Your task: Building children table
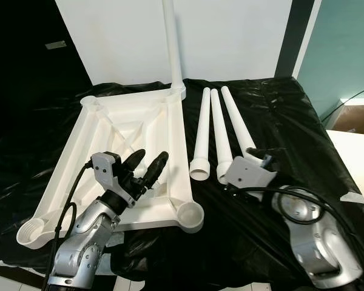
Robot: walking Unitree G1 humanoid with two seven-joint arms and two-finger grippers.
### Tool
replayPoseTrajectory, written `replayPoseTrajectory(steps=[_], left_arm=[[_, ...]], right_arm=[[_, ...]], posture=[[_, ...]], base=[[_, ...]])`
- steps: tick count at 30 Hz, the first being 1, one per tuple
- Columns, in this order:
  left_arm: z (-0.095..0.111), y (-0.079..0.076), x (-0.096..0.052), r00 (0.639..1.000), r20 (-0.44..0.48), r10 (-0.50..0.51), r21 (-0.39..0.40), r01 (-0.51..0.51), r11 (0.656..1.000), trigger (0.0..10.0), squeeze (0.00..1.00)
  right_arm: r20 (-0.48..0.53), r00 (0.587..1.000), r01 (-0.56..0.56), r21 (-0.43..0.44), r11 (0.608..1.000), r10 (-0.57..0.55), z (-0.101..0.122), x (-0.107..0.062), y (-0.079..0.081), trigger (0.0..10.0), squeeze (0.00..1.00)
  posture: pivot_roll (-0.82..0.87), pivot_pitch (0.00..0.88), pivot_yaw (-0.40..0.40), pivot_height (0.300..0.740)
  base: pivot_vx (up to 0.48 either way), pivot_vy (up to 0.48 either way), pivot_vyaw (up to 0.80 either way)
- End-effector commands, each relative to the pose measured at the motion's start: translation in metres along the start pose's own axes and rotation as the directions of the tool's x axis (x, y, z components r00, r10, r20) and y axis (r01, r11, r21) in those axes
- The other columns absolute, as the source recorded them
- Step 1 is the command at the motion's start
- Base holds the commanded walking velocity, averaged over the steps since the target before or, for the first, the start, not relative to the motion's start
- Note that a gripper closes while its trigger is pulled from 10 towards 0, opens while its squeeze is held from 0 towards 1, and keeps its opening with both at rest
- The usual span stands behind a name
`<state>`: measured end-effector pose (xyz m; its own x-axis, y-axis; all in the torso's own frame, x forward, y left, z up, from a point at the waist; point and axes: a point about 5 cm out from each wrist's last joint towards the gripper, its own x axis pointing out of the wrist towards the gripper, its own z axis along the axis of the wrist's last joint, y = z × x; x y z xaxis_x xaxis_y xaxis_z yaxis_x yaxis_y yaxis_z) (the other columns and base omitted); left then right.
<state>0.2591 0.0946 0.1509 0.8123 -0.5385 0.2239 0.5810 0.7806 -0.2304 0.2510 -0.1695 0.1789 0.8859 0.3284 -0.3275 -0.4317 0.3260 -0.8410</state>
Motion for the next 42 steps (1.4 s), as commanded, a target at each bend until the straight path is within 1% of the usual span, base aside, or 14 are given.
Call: replayPoseTrajectory(steps=[1, 9, 19, 20, 23, 24, 25, 27, 28, 32, 37, 38, 40, 42], left_arm=[[-0.001, 0.004, -0.001, 1.0, -0.013, 0.011, 0.014, -0.011, 1.0, 10.0, 0.0], [-0.001, 0.004, -0.001, 1.0, -0.01, 0.021, 0.019, -0.021, 1.0, 10.0, 0.0], [-0.003, 0.006, -0.007, 0.999, -0.012, 0.048, 0.034, -0.048, 0.998, 10.0, 0.0], [-0.003, 0.005, -0.008, 0.999, -0.013, 0.048, 0.035, -0.048, 0.998, 10.0, 0.0], [-0.003, 0.005, -0.008, 0.999, -0.013, 0.048, 0.035, -0.048, 0.998, 10.0, 0.0], [-0.004, 0.005, -0.008, 0.999, -0.013, 0.048, 0.036, -0.048, 0.998, 10.0, 0.0], [-0.004, 0.005, -0.007, 0.999, -0.014, 0.048, 0.037, -0.047, 0.998, 10.0, 0.0], [-0.004, 0.005, -0.007, 0.999, -0.014, 0.048, 0.037, -0.047, 0.998, 10.0, 0.0], [-0.004, 0.004, -0.007, 0.999, -0.013, 0.048, 0.039, -0.048, 0.998, 10.0, 0.0], [-0.005, 0.004, -0.007, 0.999, -0.012, 0.051, 0.042, -0.051, 0.998, 10.0, 0.0], [-0.006, 0.005, -0.007, 0.998, -0.01, 0.059, 0.044, -0.058, 0.997, 10.0, 0.0], [-0.007, 0.004, -0.007, 0.998, -0.008, 0.061, 0.04, -0.061, 0.997, 10.0, 0.0], [-0.007, 0.004, -0.007, 0.998, -0.008, 0.062, 0.039, -0.061, 0.997, 10.0, 0.0], [-0.008, 0.003, -0.006, 0.998, -0.007, 0.056, 0.029, -0.056, 0.998, 10.0, 0.0]], right_arm=[[-0.002, 1.0, -0.02, -0.01, 1.0, 0.02, -0.001, 0.009, 0.006, 10.0, 0.0], [-0.003, 0.999, -0.044, -0.042, 0.998, 0.044, -0.004, 0.025, 0.011, 10.0, 0.0], [-0.049, 0.999, 0.003, -0.124, 0.992, -0.01, -0.016, 0.045, 0.0, 10.0, 0.0], [-0.055, 0.998, 0.006, -0.132, 0.991, -0.013, -0.018, 0.048, 0.001, 8.6, 0.0], [-0.055, 0.998, 0.006, -0.132, 0.991, -0.013, -0.018, 0.048, 0.001, 8.6, 0.0], [-0.057, 0.998, 0.007, -0.136, 0.991, -0.014, -0.02, 0.052, 0.002, 6.9, 0.0], [-0.063, 0.998, 0.006, -0.134, 0.991, -0.014, -0.022, 0.056, 0.004, 3.3, 0.0], [-0.065, 0.998, 0.005, -0.133, 0.991, -0.014, -0.024, 0.059, 0.006, 3.3, 0.0], [-0.072, 0.997, 0.008, -0.14, 0.99, -0.018, -0.026, 0.063, 0.011, 0.0, 0.0], [-0.085, 0.996, 0.028, -0.112, 0.993, -0.037, -0.029, 0.067, 0.02, 0.0, 0.0], [-0.118, 0.989, 0.084, -0.027, 0.996, -0.087, -0.036, 0.065, 0.033, 0.0, 0.0], [-0.152, 0.974, 0.17, 0.0, 0.985, -0.168, -0.041, 0.061, 0.035, 0.0, 0.0], [-0.166, 0.965, 0.208, 0.009, 0.978, -0.203, -0.043, 0.059, 0.035, 0.0, 0.0], [-0.181, 0.94, 0.3, 0.03, 0.953, -0.29, -0.046, 0.054, 0.032, 0.0, 0.0]], posture=[[-0.05, 0.0, 0.092, 0.74], [-0.02, 0.0, 0.083, 0.74], [0.02, 0.0, 0.067, 0.74], [0.02, 0.0, 0.065, 0.74], [0.02, 0.0, 0.065, 0.74], [0.02, 0.0, 0.065, 0.74], [0.02, 0.0, 0.066, 0.74], [0.02, 0.0, 0.066, 0.74], [0.02, 0.0, 0.065, 0.74], [0.03, 0.0, 0.061, 0.74], [0.03, 0.0, 0.055, 0.74], [0.02, 0.0, 0.056, 0.74], [0.02, 0.0, 0.057, 0.74], [0.01, 0.0, 0.065, 0.74]], base=[[0.0, 0.0, 0.0], [0.0, 0.0, 0.0], [0.0, 0.0, 0.0], [0.0, 0.0, 0.0], [0.0, 0.0, 0.0], [0.0, 0.0, 0.0], [0.0, 0.0, 0.0], [0.0, 0.0, 0.0], [0.0, 0.0, 0.0], [0.0, 0.0, 0.0], [0.0, 0.0, 0.0], [0.0, 0.0, 0.0], [0.0, 0.0, 0.0], [0.0, 0.0, 0.0]])
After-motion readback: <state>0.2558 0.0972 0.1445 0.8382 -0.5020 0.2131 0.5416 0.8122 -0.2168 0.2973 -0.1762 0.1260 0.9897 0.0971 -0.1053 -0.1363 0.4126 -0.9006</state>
